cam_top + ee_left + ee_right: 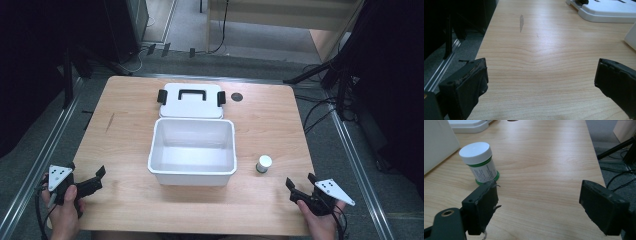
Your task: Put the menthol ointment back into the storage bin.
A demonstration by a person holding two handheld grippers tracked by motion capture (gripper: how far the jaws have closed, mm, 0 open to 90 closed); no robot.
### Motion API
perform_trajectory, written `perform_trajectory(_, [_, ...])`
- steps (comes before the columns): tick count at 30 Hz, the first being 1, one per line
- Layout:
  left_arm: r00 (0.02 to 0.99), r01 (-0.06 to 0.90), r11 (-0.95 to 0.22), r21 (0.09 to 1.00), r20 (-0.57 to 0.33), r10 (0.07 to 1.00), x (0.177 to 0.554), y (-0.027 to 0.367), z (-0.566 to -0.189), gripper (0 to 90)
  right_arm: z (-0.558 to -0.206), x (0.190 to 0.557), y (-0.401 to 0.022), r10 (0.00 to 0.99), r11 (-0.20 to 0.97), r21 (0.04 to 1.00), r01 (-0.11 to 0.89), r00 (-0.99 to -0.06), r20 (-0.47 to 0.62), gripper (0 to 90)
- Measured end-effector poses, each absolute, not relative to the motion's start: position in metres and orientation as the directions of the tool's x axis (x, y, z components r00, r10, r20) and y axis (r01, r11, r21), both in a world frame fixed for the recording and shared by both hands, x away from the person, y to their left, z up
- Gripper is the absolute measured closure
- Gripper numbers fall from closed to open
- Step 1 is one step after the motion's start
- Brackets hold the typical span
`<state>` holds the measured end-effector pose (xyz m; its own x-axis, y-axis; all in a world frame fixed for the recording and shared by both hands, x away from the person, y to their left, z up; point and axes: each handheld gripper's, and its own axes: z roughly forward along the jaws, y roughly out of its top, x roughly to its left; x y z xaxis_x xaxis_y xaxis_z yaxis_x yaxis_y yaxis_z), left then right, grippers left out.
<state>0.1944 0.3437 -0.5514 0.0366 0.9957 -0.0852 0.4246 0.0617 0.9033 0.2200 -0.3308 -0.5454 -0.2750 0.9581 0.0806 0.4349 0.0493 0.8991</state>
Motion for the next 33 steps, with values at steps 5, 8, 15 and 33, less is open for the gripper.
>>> perform_trajectory(5, [0.045,0.414,0.059,0.908,-0.086,0.995,0.193,0.344,-0.551,0.0,-0.543,0.223,-0.325,0.953,0.115,0.870,0.480,-0.299,0.039,19.3])
perform_trajectory(8, [0.033,0.426,0.066,0.903,-0.088,0.996,0.194,0.344,-0.552,0.0,-0.537,0.224,-0.320,0.950,0.147,0.853,0.500,-0.310,0.018,20.3])
perform_trajectory(15, [0.029,0.435,0.026,0.900,-0.042,0.999,0.195,0.338,-0.551,0.0,-0.513,0.231,-0.310,0.932,0.243,0.803,0.544,-0.362,-0.037,20.1])
perform_trajectory(33, [0.043,0.435,0.032,0.900,-0.056,0.997,0.193,0.339,-0.551,0.0,-0.470,0.283,-0.281,0.806,0.550,0.450,0.704,-0.588,-0.064,30.2])
